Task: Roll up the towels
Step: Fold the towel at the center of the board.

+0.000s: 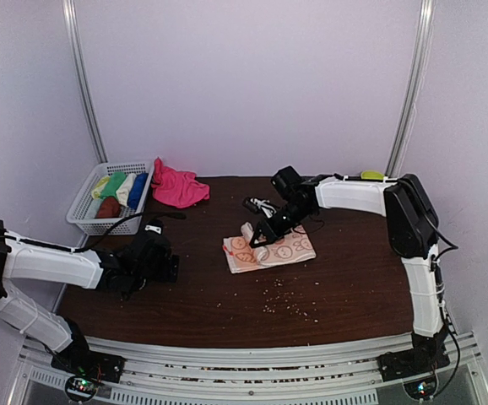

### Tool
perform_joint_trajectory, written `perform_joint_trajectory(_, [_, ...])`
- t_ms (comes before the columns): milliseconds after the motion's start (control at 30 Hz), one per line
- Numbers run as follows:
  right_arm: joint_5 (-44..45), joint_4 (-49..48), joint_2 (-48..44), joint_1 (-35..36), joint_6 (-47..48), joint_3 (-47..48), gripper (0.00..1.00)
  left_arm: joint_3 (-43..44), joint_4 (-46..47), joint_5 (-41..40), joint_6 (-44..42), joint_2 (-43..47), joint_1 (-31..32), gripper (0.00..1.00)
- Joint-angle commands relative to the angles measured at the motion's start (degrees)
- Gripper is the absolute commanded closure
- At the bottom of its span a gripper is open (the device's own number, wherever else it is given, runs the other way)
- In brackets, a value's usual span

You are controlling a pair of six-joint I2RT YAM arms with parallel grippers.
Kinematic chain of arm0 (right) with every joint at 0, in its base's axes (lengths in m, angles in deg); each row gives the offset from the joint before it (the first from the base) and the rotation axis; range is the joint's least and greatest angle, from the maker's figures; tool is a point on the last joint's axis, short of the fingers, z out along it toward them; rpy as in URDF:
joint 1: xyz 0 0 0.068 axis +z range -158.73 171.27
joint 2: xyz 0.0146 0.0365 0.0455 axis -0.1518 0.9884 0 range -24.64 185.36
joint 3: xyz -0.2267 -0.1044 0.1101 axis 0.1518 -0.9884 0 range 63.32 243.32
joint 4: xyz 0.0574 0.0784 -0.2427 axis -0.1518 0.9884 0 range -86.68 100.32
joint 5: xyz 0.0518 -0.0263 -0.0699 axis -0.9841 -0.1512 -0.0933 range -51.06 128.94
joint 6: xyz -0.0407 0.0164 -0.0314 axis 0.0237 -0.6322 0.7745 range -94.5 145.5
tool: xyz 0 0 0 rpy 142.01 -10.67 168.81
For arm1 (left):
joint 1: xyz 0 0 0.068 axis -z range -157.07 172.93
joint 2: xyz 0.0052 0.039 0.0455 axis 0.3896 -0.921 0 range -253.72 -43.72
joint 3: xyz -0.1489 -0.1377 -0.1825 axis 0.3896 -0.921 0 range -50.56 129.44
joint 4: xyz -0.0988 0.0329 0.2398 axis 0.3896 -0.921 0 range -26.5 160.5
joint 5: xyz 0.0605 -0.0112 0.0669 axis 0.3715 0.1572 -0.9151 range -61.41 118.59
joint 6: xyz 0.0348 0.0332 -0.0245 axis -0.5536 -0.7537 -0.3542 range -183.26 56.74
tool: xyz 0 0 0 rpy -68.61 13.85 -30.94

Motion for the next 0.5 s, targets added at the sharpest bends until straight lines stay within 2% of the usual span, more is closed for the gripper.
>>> perform_joint_trajectory(0, [-0.7, -1.1, 1.2, 0.7, -0.1, 1.7, 0.86, -0.9, 2.4, -0.2, 0.8, -0.6, 0.3, 0.02])
perform_joint_trajectory(233, [-5.8, -0.3, 1.5, 0.8, 0.3, 2.2, 0.67, -1.0, 2.7, 0.0, 0.9, -0.7, 0.3, 0.02])
perform_joint_trajectory(367, [-8.1, 0.4, 1.0, 0.9, 1.2, 2.6, 0.63, -1.0, 3.2, 0.4, 1.0, -1.1, 0.3, 0.02])
perform_joint_trajectory(467, [-6.6, 1.3, 0.0, 0.8, 2.6, 2.7, 0.62, -0.3, 3.5, 0.9, 0.3, -1.7, 0.4, 0.02])
